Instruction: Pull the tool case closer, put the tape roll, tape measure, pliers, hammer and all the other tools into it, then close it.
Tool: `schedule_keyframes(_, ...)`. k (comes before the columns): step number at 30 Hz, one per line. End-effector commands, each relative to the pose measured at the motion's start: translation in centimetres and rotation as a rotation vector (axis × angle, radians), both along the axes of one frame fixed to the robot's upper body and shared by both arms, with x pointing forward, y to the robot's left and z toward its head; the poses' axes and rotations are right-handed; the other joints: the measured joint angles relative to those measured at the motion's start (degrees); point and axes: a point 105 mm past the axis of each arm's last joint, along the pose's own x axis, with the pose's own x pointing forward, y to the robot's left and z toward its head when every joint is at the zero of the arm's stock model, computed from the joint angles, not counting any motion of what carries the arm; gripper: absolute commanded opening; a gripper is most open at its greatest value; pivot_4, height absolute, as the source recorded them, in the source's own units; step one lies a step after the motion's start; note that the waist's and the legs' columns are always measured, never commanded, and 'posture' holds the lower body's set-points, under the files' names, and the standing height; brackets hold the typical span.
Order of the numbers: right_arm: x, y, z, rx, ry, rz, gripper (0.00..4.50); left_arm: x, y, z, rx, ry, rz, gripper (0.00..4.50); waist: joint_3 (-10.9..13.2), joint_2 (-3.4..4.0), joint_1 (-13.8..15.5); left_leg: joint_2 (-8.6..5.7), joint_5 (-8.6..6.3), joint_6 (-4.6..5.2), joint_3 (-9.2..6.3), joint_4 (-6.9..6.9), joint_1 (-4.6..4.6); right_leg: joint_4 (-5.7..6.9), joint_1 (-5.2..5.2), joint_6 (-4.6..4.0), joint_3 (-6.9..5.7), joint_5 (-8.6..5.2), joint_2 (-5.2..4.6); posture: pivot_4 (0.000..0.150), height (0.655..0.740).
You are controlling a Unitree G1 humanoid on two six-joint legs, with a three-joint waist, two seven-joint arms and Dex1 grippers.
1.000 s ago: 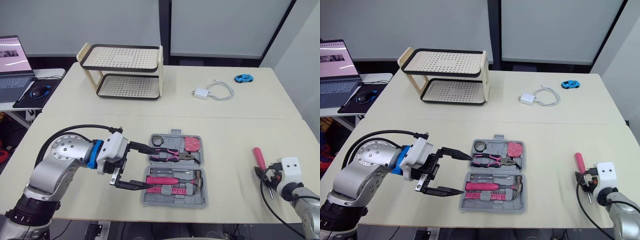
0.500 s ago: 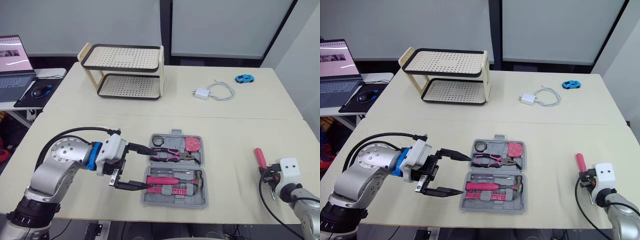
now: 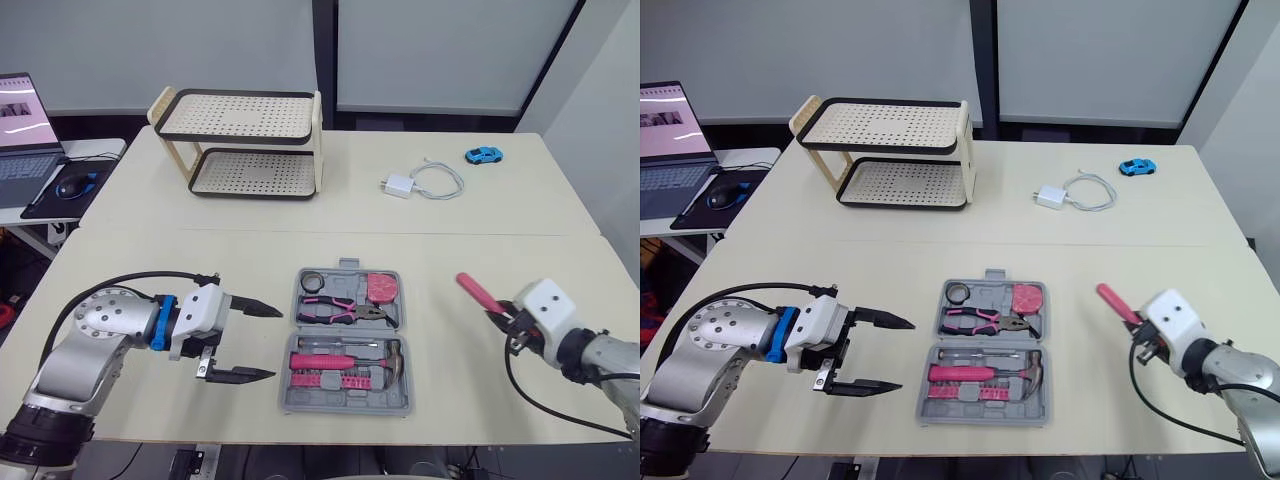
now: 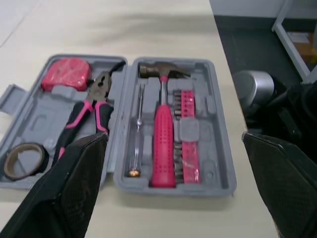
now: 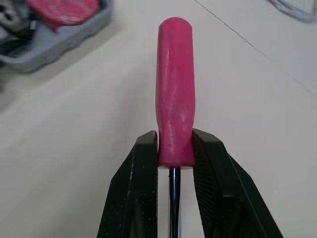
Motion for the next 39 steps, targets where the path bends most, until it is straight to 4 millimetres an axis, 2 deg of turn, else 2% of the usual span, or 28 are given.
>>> schedule_keyframes(1,-2.6,4.8,0.4,-0.091,0.057,0.285,0.66,-0.5,0.9,0.2,0.06,-0.027,-0.019,4.5,0.0,-0.01,0.1,0.02,0.0,0.0,-0.02,0.0,0.0,0.0,0.0,-0.02,-0.04,-0.01,0.01,0.15,0.735)
schedule_keyframes(4,-4.8,8.0,-0.2,-0.119,0.136,0.463,0.66,-1.1,1.6,-0.2,0.115,-0.042,-0.045,4.5,0.0,-0.03,0.2,0.02,0.0,0.0,-0.11,-0.01,-0.06,-0.01,-0.01,-0.05,-0.12,-0.03,0.01,0.15,0.735)
schedule_keyframes(7,-6.2,10.8,-0.8,-0.118,0.191,0.582,0.66,-2.1,2.3,-0.9,0.169,-0.033,-0.077,4.5,0.04,-0.09,0.22,0.02,0.0,0.0,-0.12,0.0,-0.15,-0.02,-0.12,-0.06,-0.12,-0.03,0.0,0.15,0.735)
schedule_keyframes(10,-6.2,13.4,-1.4,-0.1,0.225,0.625,0.66,-2.9,2.7,-1.3,0.208,-0.015,-0.094,4.5,0.05,-0.19,0.04,0.02,0.0,0.0,-0.13,0.03,-0.37,-0.01,-0.39,-0.07,-0.12,-0.02,0.0,0.15,0.735)
schedule_keyframes(13,-6.1,15.0,-1.8,-0.092,0.255,0.641,0.66,-3.4,3.0,-1.2,0.23,-0.008,-0.103,4.5,0.05,-0.17,0.07,0.0,0.03,0.0,-0.22,0.13,-0.88,0.07,-0.84,-0.09,-0.17,0.14,0.01,0.15,0.735)
schedule_keyframes(17,-6.3,17.6,-3.1,-0.098,0.303,0.698,0.66,-3.8,3.4,-1.3,0.265,0.004,-0.097,4.5,0.03,-0.2,0.16,0.0,0.02,0.01,-0.29,0.1,-0.9,0.01,-0.83,-0.09,-0.3,0.12,0.0,0.15,0.735)
schedule_keyframes(25,-5.7,19.2,-3.9,-0.105,0.304,0.693,0.66,-4.6,2.7,-1.2,0.257,0.014,-0.099,4.5,0.03,-0.19,-0.01,0.01,0.02,0.01,-0.36,0.1,-0.92,0.07,-0.82,-0.11,-0.43,0.12,0.0,0.15,0.735)
schedule_keyframes(39,-5.3,20.2,-5.1,-0.097,0.311,0.682,0.66,-4.5,2.2,-1.2,0.247,0.008,-0.081,4.5,0.02,-0.19,-0.11,0.01,0.02,0.01,-0.47,0.12,-0.91,0.14,-0.79,-0.13,-0.54,0.13,0.0,0.15,0.735)
